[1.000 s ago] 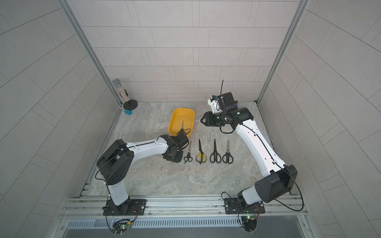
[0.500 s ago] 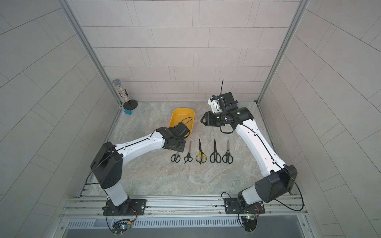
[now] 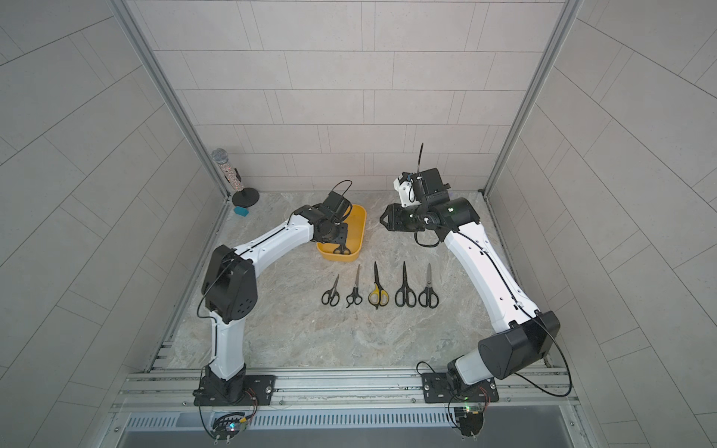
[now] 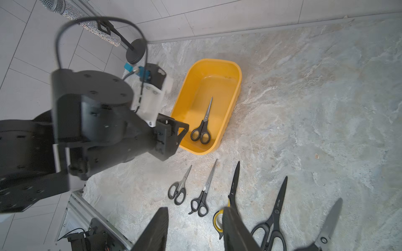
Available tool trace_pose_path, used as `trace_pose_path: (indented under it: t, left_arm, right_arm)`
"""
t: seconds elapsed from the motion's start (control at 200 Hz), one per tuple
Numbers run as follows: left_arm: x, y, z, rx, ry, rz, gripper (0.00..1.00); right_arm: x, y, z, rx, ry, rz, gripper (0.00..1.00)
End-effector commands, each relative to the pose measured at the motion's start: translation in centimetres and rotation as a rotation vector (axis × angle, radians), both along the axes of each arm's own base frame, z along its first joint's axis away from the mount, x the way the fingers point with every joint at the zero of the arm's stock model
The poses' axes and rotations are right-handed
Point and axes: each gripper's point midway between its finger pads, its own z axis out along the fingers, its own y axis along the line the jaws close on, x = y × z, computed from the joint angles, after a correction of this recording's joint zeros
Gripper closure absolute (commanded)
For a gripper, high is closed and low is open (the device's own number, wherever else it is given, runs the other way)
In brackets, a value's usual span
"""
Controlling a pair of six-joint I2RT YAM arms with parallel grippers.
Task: Take the scissors out of the storage box
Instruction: Pick up the scissors from the storage box.
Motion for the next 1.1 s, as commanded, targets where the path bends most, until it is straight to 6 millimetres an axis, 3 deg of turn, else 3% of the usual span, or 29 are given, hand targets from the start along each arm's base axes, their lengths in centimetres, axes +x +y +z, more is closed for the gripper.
trace_pose_path:
  t: [0.0, 0.255, 0.57, 0.855, 1.096]
  left_arm:
    - [-0.1, -0.9, -1.8, 0.013, 0.076, -0.009, 0.51]
    - [1.0, 0.3, -4.8, 0.051, 0.141, 0.058, 0.54]
    - [0.5, 0.4, -8.3, 0.038, 0.221, 0.095, 0.57]
    - [0.6, -0.2, -10.1, 0.035, 0.270, 0.087, 0.62]
    - [1.1, 3.2, -12.2, 0.135, 0.301, 0.177, 0.63]
  right_arm:
    - [0.4, -0.7, -0.1, -0.025, 0.010, -0.024, 0.54]
    - [1.3, -0.9, 0.0, -0.023, 0.014, -0.028, 0.54]
    - [1.7, -1.3, -0.7, -0.019, 0.036, -0.031, 0.54]
    - [2.0, -1.4, -0.7, -0.011, 0.037, -0.033, 0.54]
    - [2.0, -1.8, -0.5, -0.004, 0.035, -0.040, 0.54]
